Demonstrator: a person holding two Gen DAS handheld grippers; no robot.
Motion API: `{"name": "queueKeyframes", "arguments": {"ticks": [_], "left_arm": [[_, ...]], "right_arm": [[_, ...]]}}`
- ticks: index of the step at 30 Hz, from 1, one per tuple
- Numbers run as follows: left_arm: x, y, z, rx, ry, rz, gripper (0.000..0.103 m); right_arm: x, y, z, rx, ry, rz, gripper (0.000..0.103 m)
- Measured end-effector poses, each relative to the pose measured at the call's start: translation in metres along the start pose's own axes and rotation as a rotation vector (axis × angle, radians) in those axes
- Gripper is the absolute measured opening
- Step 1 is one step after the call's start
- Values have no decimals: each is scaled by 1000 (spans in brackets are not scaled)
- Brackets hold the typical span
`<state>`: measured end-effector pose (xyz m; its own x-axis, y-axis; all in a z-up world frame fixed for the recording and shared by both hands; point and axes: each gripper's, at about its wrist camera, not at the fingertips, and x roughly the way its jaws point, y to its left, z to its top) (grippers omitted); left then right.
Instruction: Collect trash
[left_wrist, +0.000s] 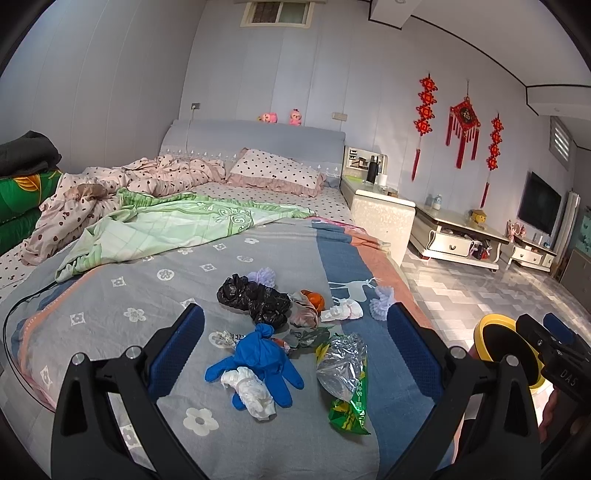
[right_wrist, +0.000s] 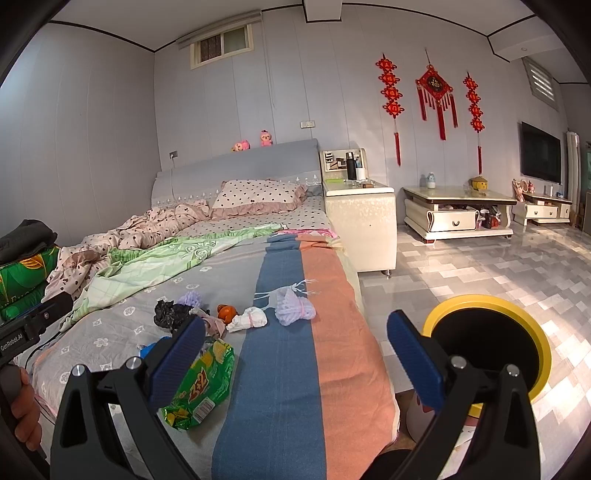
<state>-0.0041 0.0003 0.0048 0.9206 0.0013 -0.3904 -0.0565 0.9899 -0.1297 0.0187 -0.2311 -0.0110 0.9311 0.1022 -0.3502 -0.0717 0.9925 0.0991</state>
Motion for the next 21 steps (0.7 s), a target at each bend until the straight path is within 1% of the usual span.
{"name": "queueKeyframes", "arguments": {"ticks": [21], "left_arm": [[3,1,-5,-9,4,1,95]], "right_arm": [[1,1,0,0,4,-1,95]]}}
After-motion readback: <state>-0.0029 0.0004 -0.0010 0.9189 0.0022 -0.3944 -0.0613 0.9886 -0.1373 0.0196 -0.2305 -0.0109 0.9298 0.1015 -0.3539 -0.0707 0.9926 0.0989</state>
